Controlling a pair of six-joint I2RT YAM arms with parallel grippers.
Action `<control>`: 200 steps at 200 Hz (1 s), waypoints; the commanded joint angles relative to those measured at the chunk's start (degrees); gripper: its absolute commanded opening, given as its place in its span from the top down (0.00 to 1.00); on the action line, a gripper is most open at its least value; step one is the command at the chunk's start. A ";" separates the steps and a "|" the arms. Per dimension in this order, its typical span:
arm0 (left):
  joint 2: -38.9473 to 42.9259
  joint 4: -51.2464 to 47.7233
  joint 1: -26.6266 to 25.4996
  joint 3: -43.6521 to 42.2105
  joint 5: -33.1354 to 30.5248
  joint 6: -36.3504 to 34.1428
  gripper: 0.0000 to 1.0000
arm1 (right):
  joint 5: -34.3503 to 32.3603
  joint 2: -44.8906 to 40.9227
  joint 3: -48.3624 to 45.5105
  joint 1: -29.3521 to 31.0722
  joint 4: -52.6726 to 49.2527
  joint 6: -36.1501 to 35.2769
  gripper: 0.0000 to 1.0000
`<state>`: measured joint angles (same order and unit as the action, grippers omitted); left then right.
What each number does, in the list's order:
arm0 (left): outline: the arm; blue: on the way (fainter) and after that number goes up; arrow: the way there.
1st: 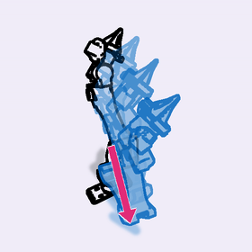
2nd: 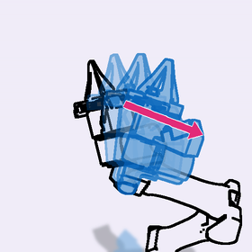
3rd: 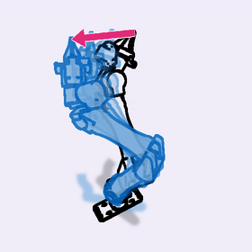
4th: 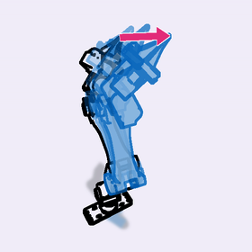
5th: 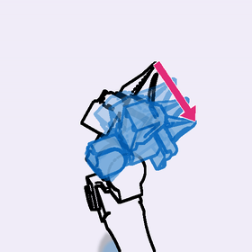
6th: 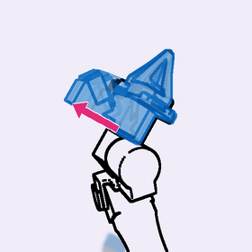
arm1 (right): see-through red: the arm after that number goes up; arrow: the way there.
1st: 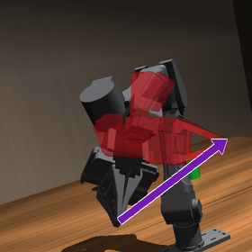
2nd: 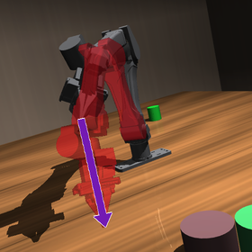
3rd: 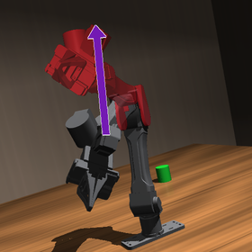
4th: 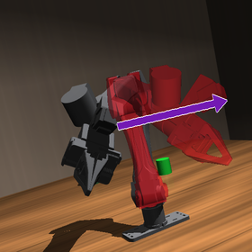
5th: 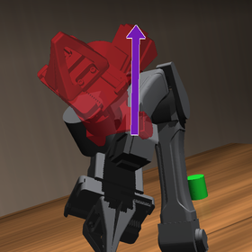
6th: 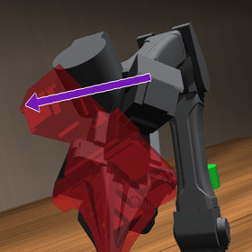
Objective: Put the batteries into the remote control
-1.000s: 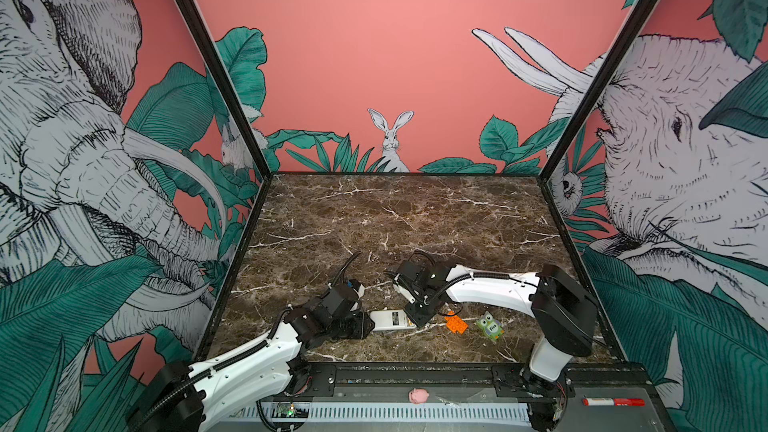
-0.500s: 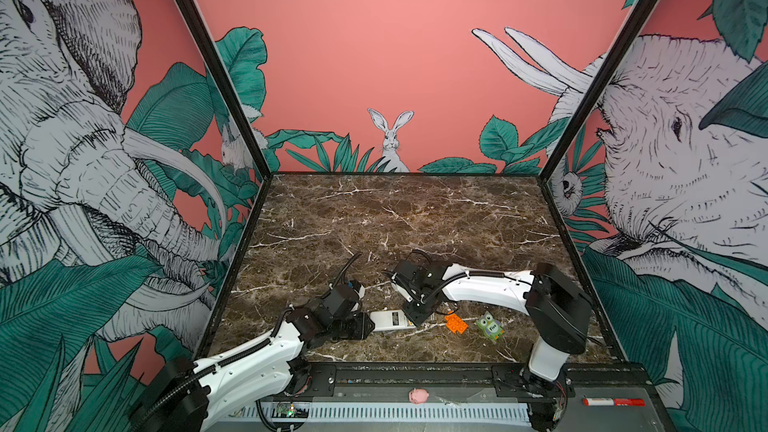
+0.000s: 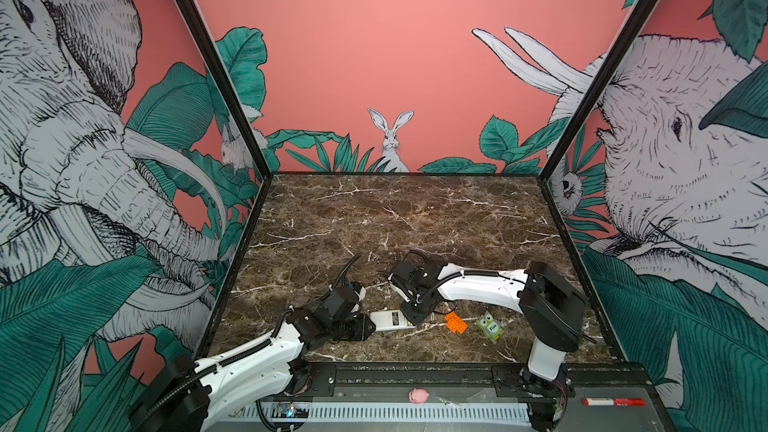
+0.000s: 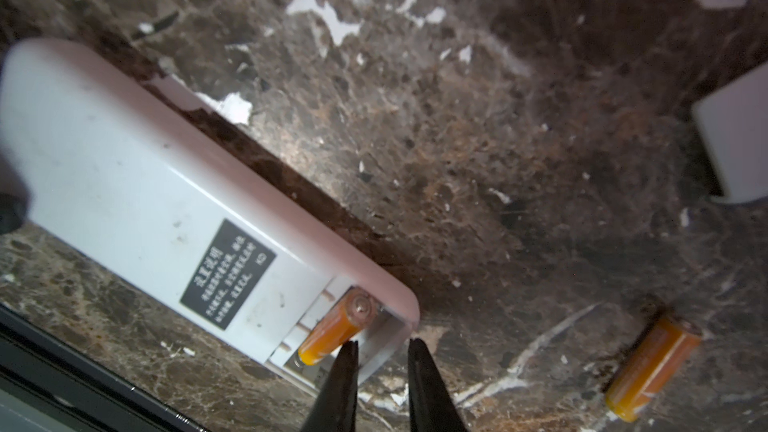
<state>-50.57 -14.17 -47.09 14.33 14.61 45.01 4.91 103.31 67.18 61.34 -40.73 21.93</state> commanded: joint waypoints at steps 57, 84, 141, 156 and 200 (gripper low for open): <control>0.13 -0.33 0.33 -1.02 -0.42 0.17 0.71 | -2.16 -0.90 1.18 0.74 -2.91 0.78 0.78; 0.13 -0.33 0.33 -1.01 -0.72 0.25 0.71 | -2.66 -2.19 1.29 0.89 -3.35 0.23 0.77; -0.18 -0.33 0.27 -0.97 -1.14 -0.01 0.71 | -3.69 -4.78 2.18 1.32 -4.56 -1.93 0.74; -0.19 -0.36 0.30 -0.97 -1.25 -0.17 0.71 | -4.36 -5.47 2.37 1.65 -4.73 -3.93 0.73; -0.93 -0.45 0.33 -0.62 -1.16 -0.98 0.71 | -3.76 -12.12 -3.52 2.13 1.89 -21.42 0.66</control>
<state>-50.76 -13.65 -47.09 14.09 14.59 44.93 0.89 96.12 66.83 63.07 -42.04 12.93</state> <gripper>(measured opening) 0.288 0.316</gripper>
